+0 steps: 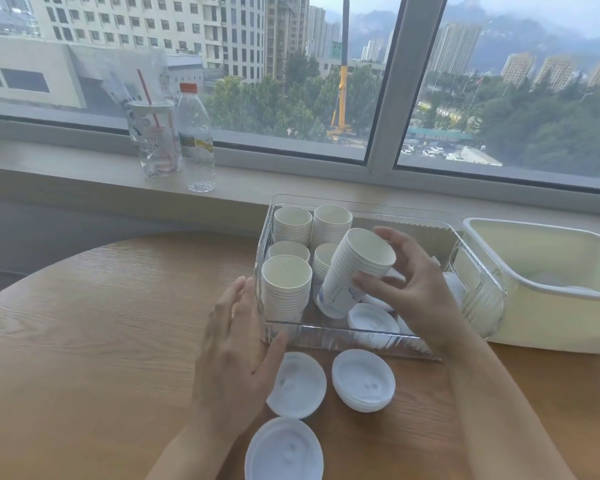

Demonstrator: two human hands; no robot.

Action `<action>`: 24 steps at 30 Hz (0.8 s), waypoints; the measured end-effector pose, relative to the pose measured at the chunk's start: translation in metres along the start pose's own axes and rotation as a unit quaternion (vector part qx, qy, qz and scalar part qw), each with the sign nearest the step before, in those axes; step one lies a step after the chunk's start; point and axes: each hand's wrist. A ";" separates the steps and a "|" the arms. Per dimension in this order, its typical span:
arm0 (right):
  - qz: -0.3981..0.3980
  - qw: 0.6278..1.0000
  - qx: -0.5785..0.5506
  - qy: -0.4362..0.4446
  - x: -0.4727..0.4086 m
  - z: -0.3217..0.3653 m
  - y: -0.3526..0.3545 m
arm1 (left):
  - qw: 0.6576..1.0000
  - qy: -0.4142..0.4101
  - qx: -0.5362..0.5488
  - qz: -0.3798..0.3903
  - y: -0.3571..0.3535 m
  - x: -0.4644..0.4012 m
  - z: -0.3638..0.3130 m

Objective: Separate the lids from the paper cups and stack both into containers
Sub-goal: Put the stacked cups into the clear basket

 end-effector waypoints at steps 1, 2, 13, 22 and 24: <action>0.011 1.000 0.023 -0.012 -0.001 -0.007 -0.001 | 1.000 0.003 0.003 0.008 -0.002 0.000 0.002; 0.025 0.998 0.048 -0.021 -0.001 -0.012 -0.003 | 1.000 0.005 0.008 0.014 -0.003 0.000 0.004; 0.066 0.991 0.115 -0.029 -0.002 -0.028 -0.018 | 0.997 0.006 0.067 0.028 -0.003 -0.001 0.007; -0.067 0.967 0.244 0.033 0.047 -0.025 0.015 | 0.995 0.013 0.097 0.024 -0.002 -0.002 0.012; -0.126 0.943 0.303 0.057 0.071 -0.033 0.033 | 0.993 0.029 0.108 0.023 -0.002 -0.003 0.011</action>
Point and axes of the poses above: each hand's wrist, its own x-axis away from the middle knuckle, its own y-axis out of the back of the hand, z = x × y, and after that the axes turned 4 degrees about z, right-handed
